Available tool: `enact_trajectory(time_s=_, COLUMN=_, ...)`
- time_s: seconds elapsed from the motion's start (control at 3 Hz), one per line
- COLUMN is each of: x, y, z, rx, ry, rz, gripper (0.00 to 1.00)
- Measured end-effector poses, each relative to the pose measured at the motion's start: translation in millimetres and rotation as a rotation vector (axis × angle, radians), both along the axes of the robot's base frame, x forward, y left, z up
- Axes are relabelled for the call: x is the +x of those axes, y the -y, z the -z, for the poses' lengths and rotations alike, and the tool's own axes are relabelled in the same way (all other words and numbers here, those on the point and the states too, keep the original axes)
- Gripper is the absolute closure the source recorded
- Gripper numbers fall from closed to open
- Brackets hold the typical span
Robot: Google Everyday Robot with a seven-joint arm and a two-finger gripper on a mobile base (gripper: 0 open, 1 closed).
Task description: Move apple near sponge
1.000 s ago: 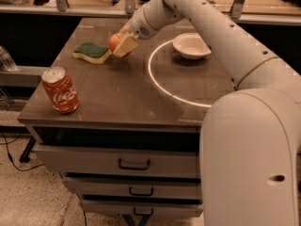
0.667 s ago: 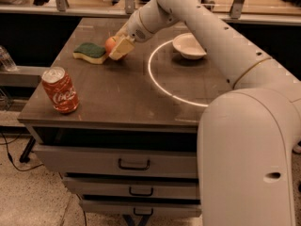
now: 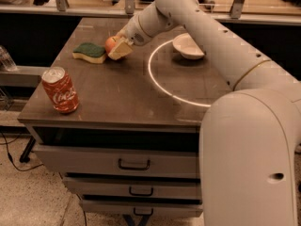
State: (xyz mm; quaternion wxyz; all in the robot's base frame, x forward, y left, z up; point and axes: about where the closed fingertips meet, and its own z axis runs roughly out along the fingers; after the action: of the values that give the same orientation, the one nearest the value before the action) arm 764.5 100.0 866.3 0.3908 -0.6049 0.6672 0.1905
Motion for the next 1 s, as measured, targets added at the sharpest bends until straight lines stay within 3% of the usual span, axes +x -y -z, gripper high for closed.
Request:
enact_trajectory(time_s=0.33, x=-1.1, y=6.5, z=-0.4, rx=0.006, ry=-0.003, rz=0.015, gripper=0.0)
enact_trajectory(time_s=0.67, x=-0.8, y=43.8, z=-23.3, rx=0.009, ry=0.045, rz=0.079, gripper=0.0)
enact_trajectory(time_s=1.0, x=-2.7, y=111.7, z=-85.6, rx=0.016, ry=0.17, rz=0.188, gripper=0.0)
